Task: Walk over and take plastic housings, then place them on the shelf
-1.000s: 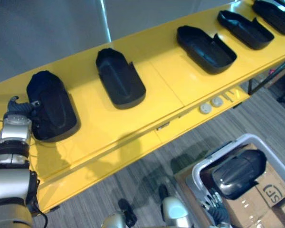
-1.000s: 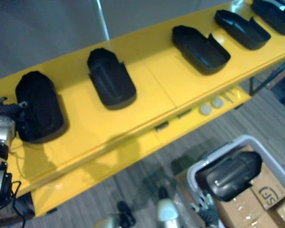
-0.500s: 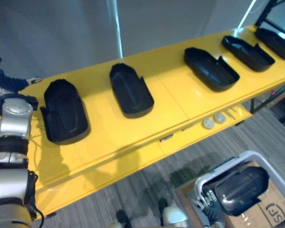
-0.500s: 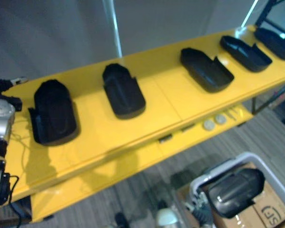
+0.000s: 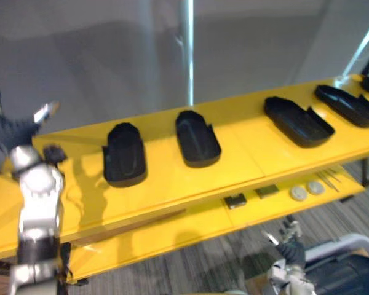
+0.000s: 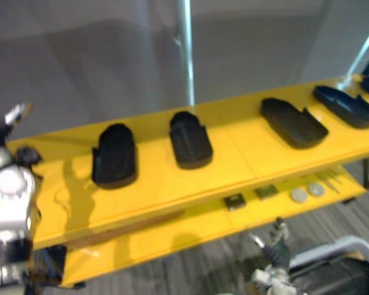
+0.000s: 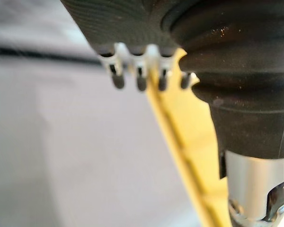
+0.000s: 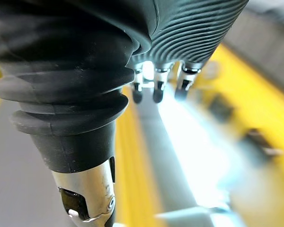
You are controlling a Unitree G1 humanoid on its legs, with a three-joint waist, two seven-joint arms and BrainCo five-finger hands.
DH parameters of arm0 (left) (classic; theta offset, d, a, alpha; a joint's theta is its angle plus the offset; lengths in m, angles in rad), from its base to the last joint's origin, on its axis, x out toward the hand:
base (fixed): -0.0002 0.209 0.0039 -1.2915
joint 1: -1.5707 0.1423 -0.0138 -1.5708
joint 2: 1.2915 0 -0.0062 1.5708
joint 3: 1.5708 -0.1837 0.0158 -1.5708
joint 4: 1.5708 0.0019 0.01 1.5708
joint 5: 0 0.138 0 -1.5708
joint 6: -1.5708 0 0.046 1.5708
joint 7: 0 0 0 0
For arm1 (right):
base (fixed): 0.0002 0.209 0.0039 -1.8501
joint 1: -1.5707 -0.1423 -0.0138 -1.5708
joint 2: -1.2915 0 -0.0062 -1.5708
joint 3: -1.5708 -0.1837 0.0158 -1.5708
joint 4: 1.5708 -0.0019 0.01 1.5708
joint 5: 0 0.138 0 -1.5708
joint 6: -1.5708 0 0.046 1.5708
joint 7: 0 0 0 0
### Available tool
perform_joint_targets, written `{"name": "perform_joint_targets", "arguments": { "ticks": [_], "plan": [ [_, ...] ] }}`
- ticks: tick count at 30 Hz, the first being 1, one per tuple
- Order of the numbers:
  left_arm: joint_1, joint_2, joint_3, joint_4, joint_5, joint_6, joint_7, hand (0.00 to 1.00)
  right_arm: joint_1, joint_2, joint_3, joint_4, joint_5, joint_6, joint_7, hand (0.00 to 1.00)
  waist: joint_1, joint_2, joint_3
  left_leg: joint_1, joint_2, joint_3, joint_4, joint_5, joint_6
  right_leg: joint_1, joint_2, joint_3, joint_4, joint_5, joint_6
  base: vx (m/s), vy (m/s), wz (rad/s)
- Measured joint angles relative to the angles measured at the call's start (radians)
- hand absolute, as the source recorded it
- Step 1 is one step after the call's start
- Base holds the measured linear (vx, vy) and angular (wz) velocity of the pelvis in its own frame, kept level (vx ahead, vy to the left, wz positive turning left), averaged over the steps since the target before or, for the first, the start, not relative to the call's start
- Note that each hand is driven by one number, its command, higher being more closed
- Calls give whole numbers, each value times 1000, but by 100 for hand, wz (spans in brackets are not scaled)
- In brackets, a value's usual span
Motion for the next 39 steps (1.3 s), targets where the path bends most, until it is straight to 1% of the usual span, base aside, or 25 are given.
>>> {"name": "perform_joint_targets", "arguments": {
  "ticks": [1,2,4,7,8,9,13,15,16,17,20,22,24,25,26,27,28,31,32,33,34,35,36,38,39],
  "plan": [
    [56,-44,7,-37,6,-8,0,0,0,10,-16,-26,-15,-6,-27,0,8,-2,-1,-2,-1,-8,0,4,0,1,0,-6,0,0,0,6,-15,32],
    [152,-119,19,-90,9,-24,0,0,-4,25,-41,-81,-37,-11,-70,0,32,-7,-3,-3,0,-14,0,9,0,2,1,-19,2,0,0,-9,-15,21],
    [261,-204,24,-140,15,-35,4,0,-17,38,-68,-151,-59,-25,-118,0,54,-12,-3,-1,-2,-35,0,17,1,16,0,-31,2,-1,-2,-56,-18,28],
    [374,-307,14,-218,-14,-81,-4,0,-53,58,-85,-230,-72,-33,-169,0,74,-15,-3,0,-3,-43,-1,21,-1,19,-2,-43,4,-8,-8,-112,3,11],
    [385,-322,7,-229,-14,-89,-6,0,-59,61,-86,-241,-72,-33,-179,0,76,-15,-3,-1,-3,-42,-1,20,0,19,-2,-44,4,-11,-4,-116,13,-3],
    [400,-343,-8,-241,-16,-114,-22,0,-59,64,-88,-255,-73,-32,-190,0,76,-15,-2,-2,-2,-37,-1,22,1,19,-3,-43,1,-13,1,-100,14,-1],
    [403,-348,-91,-249,-14,-184,-66,0,-59,62,-91,-288,-67,-31,-205,0,71,-20,0,-2,3,-8,-1,23,2,16,-4,-39,-2,-18,10,-80,31,-4],
    [388,-348,-179,-261,-27,-231,-109,0,-60,61,-88,-291,-69,-22,-216,0,71,-20,-1,-5,7,24,-1,24,1,-2,-4,-17,-7,-13,17,2,42,-22],
    [381,-348,-199,-261,-29,-238,-119,0,-59,61,-88,-295,-71,-15,-224,0,70,-20,0,-9,8,29,-1,25,1,-9,-4,-10,-8,-11,21,31,50,-38],
    [353,-346,-267,-260,-35,-245,-137,0,-59,60,-88,-317,-89,8,-244,0,56,-20,-1,-22,11,62,0,25,1,-36,-3,17,-8,-7,24,32,41,-37],
    [300,-339,-328,-249,-48,-252,-144,0,-54,60,-90,-322,-91,17,-250,0,36,-22,0,-15,15,110,0,24,2,-55,4,61,-7,1,31,50,31,-49],
    [220,-326,-384,-209,-47,-257,-141,0,-22,61,-90,-347,-101,19,-265,0,6,-33,3,3,18,169,2,16,2,-75,10,120,0,28,28,81,27,-77],
    [172,-323,-418,-178,-47,-254,-127,0,21,61,-92,-395,-103,18,-266,0,-20,-33,4,21,24,220,6,5,-3,-81,19,171,0,48,29,106,17,-87],
    [145,-322,-432,-173,-46,-239,-115,0,46,62,-92,-421,-102,15,-261,0,-39,-32,5,35,29,253,6,-5,-9,-86,26,203,-1,51,28,105,11,-86],
    [131,-322,-445,-169,-45,-233,-107,0,59,62,-94,-433,-99,12,-256,0,-46,-31,6,38,31,268,6,-8,-11,-88,29,216,-1,51,28,84,1,-70],
    [97,-322,-460,-150,-42,-222,-94,0,86,68,-110,-450,-98,2,-239,0,-75,-31,7,43,33,283,6,-14,-13,-90,32,232,-3,52,29,66,-13,-48],
    [62,-322,-477,-132,-41,-211,-87,0,112,72,-123,-465,-96,-10,-225,0,-93,-31,15,53,37,300,6,-21,-18,-90,39,250,-3,52,29,58,-15,-47],
    [30,-322,-491,-120,-30,-190,-86,0,141,74,-126,-477,-54,-36,-184,0,-105,-27,21,69,43,330,25,-46,-27,-95,51,295,-3,52,29,19,-12,-44],
    [30,-322,-488,-121,-22,-189,-82,0,139,75,-121,-477,-39,-39,-163,0,-103,-30,24,59,45,323,60,-66,-29,-97,52,308,1,52,29,-3,-17,-47],
    [35,-322,-480,-121,-3,-190,-68,0,127,71,-105,-477,-19,-47,-123,0,-81,-31,27,20,66,258,166,-119,-23,-111,56,340,4,52,28,-7,-25,-76],
    [43,-323,-467,-124,5,-190,-46,0,106,61,-86,-477,-8,-59,-83,0,-58,-24,40,-23,80,124,259,-166,-4,-124,64,377,4,53,28,-30,-26,-102],
    [52,-327,-449,-132,7,-189,-34,0,82,46,-70,-477,-4,-64,-57,0,-40,-8,50,-49,85,36,312,-202,9,-129,74,405,3,57,30,-38,31,-118],
    [71,-331,-424,-146,9,-189,-11,0,35,20,-43,-475,14,-69,-17,0,-21,18,65,-76,89,-72,365,-258,4,-148,94,448,3,61,32,-41,76,-97],
    [107,-331,-395,-163,28,-190,1,0,-12,4,-8,-471,31,-69,23,0,-6,48,76,-81,80,-132,382,-294,-17,-160,100,481,6,69,41,-35,147,-63],
    [130,-331,-387,-179,38,-191,2,0,-18,5,14,-465,31,-69,39,0,-5,45,79,-80,69,-130,377,-294,-16,-165,88,480,9,73,48,-41,139,-21]
  ]
}}
